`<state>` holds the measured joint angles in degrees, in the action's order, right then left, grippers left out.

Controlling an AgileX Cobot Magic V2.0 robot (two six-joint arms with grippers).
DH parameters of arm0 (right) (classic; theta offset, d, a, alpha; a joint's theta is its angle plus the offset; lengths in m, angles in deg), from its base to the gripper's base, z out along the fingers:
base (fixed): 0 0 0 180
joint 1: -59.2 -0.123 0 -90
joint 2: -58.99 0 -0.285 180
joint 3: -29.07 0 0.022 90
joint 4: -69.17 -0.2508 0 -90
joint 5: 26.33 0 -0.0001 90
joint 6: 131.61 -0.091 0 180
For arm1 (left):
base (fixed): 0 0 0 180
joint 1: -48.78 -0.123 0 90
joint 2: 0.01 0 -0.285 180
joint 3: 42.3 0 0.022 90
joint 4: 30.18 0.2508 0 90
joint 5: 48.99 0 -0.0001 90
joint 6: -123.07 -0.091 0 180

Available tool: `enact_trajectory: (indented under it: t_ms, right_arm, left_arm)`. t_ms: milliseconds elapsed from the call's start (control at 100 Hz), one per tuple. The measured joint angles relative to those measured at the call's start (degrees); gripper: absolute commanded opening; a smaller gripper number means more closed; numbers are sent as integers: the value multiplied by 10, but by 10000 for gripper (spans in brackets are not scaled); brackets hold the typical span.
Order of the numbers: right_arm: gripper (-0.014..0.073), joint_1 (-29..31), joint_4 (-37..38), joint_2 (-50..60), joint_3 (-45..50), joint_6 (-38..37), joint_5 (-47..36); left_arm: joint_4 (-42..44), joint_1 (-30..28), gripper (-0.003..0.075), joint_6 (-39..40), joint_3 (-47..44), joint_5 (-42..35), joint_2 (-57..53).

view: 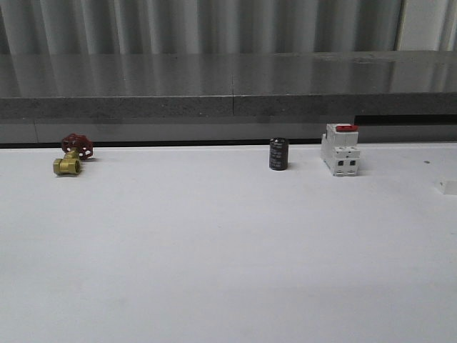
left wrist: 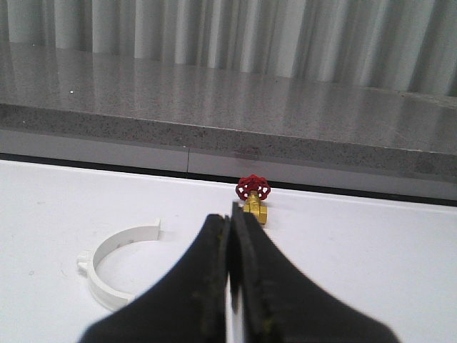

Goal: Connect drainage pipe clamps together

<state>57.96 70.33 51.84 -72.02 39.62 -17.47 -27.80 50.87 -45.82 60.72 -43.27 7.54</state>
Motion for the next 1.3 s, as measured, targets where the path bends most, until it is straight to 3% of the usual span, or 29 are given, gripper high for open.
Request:
enact_trajectory:
  t_ms: [540, 680, 940, 1100, 1300]
  right_arm:
    - [-67, 0, 0, 0, 0, 0, 0]
    - [-67, 0, 0, 0, 0, 0, 0]
    - [-67, 0, 0, 0, 0, 0, 0]
    - [-67, 0, 0, 0, 0, 0, 0]
    - [-67, 0, 0, 0, 0, 0, 0]
  left_arm:
    - [0, 0, -20, 0, 18, 1, 0]
    - [0, 0, -20, 0, 116, 89, 31]
    - [4, 0, -20, 0, 339, 350, 235]
    - [9, 0, -21, -2, 407, 397, 335]
    - [20, 0, -20, -2, 417, 405, 425]
